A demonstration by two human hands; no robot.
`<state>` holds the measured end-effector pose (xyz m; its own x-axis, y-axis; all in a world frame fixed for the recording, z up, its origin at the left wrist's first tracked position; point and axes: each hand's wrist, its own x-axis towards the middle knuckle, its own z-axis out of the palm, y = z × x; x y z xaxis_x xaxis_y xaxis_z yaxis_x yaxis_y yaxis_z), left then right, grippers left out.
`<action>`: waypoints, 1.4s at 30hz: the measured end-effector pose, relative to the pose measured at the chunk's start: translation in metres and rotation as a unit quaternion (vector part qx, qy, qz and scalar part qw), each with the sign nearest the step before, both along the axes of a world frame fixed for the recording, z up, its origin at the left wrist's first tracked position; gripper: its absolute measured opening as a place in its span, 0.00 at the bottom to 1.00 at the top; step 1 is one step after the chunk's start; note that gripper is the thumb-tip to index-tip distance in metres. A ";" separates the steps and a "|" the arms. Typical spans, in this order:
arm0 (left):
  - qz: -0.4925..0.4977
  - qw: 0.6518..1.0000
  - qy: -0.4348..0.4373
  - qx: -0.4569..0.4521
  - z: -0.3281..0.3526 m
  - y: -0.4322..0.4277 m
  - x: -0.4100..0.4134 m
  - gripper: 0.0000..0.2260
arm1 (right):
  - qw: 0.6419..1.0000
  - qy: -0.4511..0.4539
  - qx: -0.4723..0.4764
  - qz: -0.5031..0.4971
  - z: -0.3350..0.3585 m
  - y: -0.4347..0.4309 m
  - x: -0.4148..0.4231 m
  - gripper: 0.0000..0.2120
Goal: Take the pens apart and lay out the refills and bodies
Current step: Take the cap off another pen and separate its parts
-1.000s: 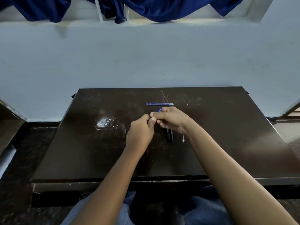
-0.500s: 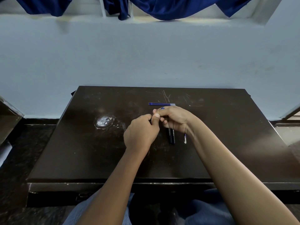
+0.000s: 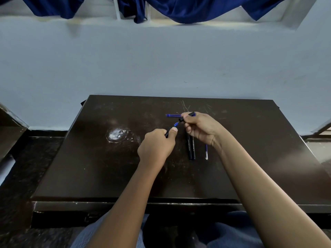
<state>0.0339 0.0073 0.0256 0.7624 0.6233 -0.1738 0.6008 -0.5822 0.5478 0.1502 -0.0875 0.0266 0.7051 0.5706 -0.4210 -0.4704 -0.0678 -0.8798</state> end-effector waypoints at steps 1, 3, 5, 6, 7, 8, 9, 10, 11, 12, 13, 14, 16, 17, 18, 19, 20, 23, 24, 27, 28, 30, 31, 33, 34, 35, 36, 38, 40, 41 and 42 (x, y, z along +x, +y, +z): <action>0.006 1.000 -0.007 0.003 -0.001 0.001 0.000 0.23 | 1.000 -0.012 -0.012 -0.026 -0.002 -0.001 0.003 0.07; 0.020 0.999 -0.033 -0.002 -0.004 0.005 0.000 0.22 | 0.982 -0.127 -0.140 -0.016 -0.010 -0.004 0.007 0.05; 0.030 0.997 -0.062 -0.036 -0.007 0.008 0.002 0.19 | 0.907 -0.265 -0.323 0.049 -0.020 -0.004 0.003 0.08; 0.033 0.995 -0.073 -0.057 -0.007 0.009 0.004 0.18 | 0.870 -0.300 -0.382 0.083 -0.026 -0.002 0.000 0.14; 0.036 0.993 -0.080 -0.076 -0.007 0.009 0.005 0.17 | 0.846 -0.315 -0.415 0.113 -0.030 0.001 -0.005 0.18; 0.038 0.992 -0.085 -0.090 -0.007 0.009 0.006 0.16 | 0.826 -0.326 -0.438 0.141 -0.035 0.004 -0.010 0.19; 0.038 0.990 -0.090 -0.100 -0.008 0.009 0.006 0.16 | 0.803 -0.337 -0.462 0.168 -0.038 0.008 -0.016 0.18; 0.037 0.989 -0.096 -0.108 -0.008 0.008 0.006 0.15 | 0.776 -0.350 -0.488 0.193 -0.042 0.011 -0.021 0.18; 0.037 0.988 -0.100 -0.115 -0.008 0.008 0.006 0.15 | 0.751 -0.360 -0.509 0.216 -0.045 0.013 -0.025 0.17; 0.036 0.987 -0.102 -0.121 -0.008 0.007 0.006 0.15 | 0.730 -0.371 -0.526 0.231 -0.048 0.015 -0.027 0.17; 0.035 0.986 -0.104 -0.124 -0.008 0.008 0.006 0.15 | 0.716 -0.382 -0.535 0.237 -0.050 0.017 -0.030 0.16; 0.034 0.986 -0.106 -0.125 -0.008 0.008 0.006 0.15 | 0.709 -0.389 -0.537 0.239 -0.051 0.018 -0.031 0.15; 0.030 0.986 -0.105 -0.122 -0.007 0.009 0.007 0.14 | 0.702 -0.399 -0.539 0.238 -0.053 0.020 -0.033 0.15; 0.030 0.987 -0.104 -0.121 -0.007 0.009 0.007 0.14 | 0.701 -0.404 -0.538 0.236 -0.053 0.020 -0.034 0.14; 0.032 0.987 -0.104 -0.121 -0.008 0.009 0.007 0.14 | 0.703 -0.405 -0.536 0.235 -0.054 0.020 -0.034 0.14; 0.037 0.986 -0.105 -0.122 -0.008 0.009 0.007 0.14 | 0.707 -0.402 -0.533 0.234 -0.054 0.020 -0.034 0.14; 0.043 0.986 -0.106 -0.125 -0.008 0.010 0.007 0.15 | 0.714 -0.394 -0.530 0.231 -0.055 0.020 -0.033 0.14; 0.056 0.983 -0.117 -0.129 -0.007 0.010 0.006 0.14 | 0.782 -0.351 -0.485 0.173 -0.054 0.016 -0.022 0.10; 0.059 0.982 -0.121 -0.129 -0.007 0.010 0.006 0.14 | 0.822 -0.330 -0.445 0.130 -0.050 0.015 -0.018 0.09; 0.059 0.982 -0.131 -0.121 -0.009 0.011 0.005 0.13 | 0.957 -0.168 -0.238 0.004 -0.027 0.013 -0.014 0.08; 0.052 0.983 -0.133 -0.114 -0.010 0.011 0.005 0.12 | 0.983 -0.094 -0.158 -0.017 -0.019 0.013 -0.015 0.07; 0.022 0.986 -0.131 -0.099 -0.012 0.010 0.005 0.11 | 0.998 0.014 -0.055 -0.037 -0.008 0.013 -0.019 0.06; 0.002 0.988 -0.125 -0.093 -0.013 0.009 0.005 0.10 | 0.998 0.040 -0.034 -0.039 -0.005 0.013 -0.022 0.06; -0.028 0.990 -0.109 -0.085 -0.014 0.006 0.006 0.10 | 0.997 0.055 -0.018 -0.048 0.000 0.015 -0.028 0.05; -0.034 0.990 -0.104 -0.084 -0.015 0.004 0.006 0.10 | 0.997 0.056 -0.013 -0.059 0.001 0.017 -0.030 0.04; -0.034 0.990 -0.102 -0.087 -0.015 0.003 0.007 0.10 | 0.995 0.060 -0.007 -0.074 0.001 0.018 -0.031 0.04; -0.029 0.990 -0.103 -0.092 -0.014 0.002 0.008 0.10 | 0.994 0.067 -0.002 -0.087 0.001 0.019 -0.032 0.03; -0.018 0.988 -0.112 -0.104 -0.013 0.002 0.009 0.12 | 0.991 0.085 -0.009 -0.103 0.000 0.020 -0.032 0.05; -0.011 0.986 -0.125 -0.109 -0.011 0.001 0.009 0.13 | 0.988 0.103 -0.015 -0.112 0.001 0.022 -0.034 0.07; -0.011 0.985 -0.134 -0.106 -0.011 0.001 0.009 0.13 | 0.987 0.109 -0.010 -0.120 0.001 0.022 -0.036 0.08; -0.011 0.985 -0.140 -0.101 -0.012 0.001 0.008 0.13 | 0.985 0.112 -0.005 -0.133 0.001 0.023 -0.036 0.09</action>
